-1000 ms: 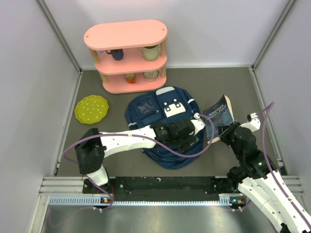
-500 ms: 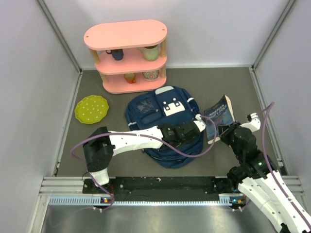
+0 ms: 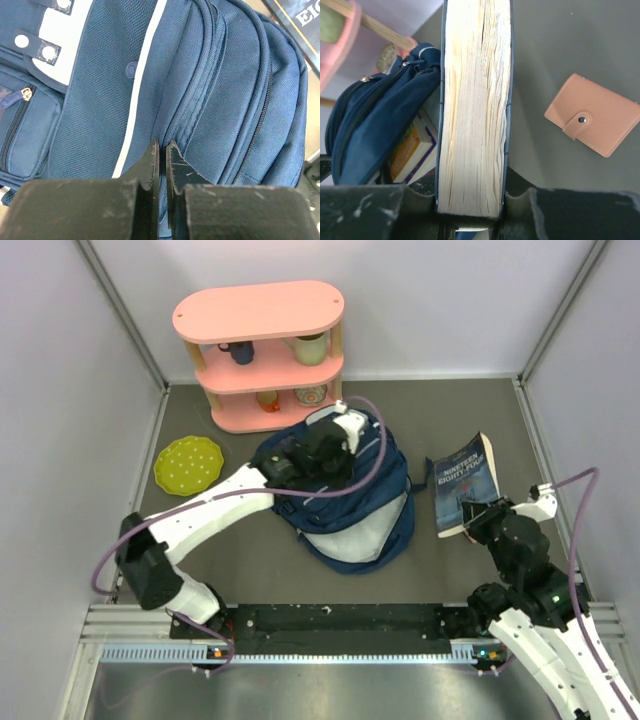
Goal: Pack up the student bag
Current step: Place the book in the student bag.
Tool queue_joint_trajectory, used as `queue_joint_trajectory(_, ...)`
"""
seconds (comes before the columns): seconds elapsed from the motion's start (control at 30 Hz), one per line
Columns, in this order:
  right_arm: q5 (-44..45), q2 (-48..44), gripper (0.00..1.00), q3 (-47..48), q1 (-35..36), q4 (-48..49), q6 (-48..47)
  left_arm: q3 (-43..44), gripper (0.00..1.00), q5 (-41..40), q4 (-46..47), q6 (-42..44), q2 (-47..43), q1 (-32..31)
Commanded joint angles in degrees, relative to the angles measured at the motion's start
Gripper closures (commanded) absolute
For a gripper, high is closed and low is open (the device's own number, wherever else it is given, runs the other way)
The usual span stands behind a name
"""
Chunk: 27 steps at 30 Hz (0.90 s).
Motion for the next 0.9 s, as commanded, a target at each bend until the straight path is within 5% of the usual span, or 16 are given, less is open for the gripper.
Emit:
queue_joint_trajectory(0.0,-1.31,-1.93,1.0,6.11,-0.48,5.74,-0.76,-2.56,1.0,6.9,7.77,-4.63,-8.17,5.59)
queue_joint_trajectory(0.2,-12.2,1.06,1.0,12.09,-0.48,3.89,-1.82,-0.89,1.0,12.28,8.48,-6.83,-9.85,8.33)
queue_joint_trajectory(0.43,-31.88,3.52,1.0,13.33,-0.4,3.63,8.19,0.17,1.0,12.19,10.24,-9.47,-10.2,8.94)
queue_joint_trajectory(0.87,-39.11,-2.54,1.0,3.39,-0.39,2.84,15.15,-0.44,1.0,12.1,13.14,-11.93,-12.22,9.91)
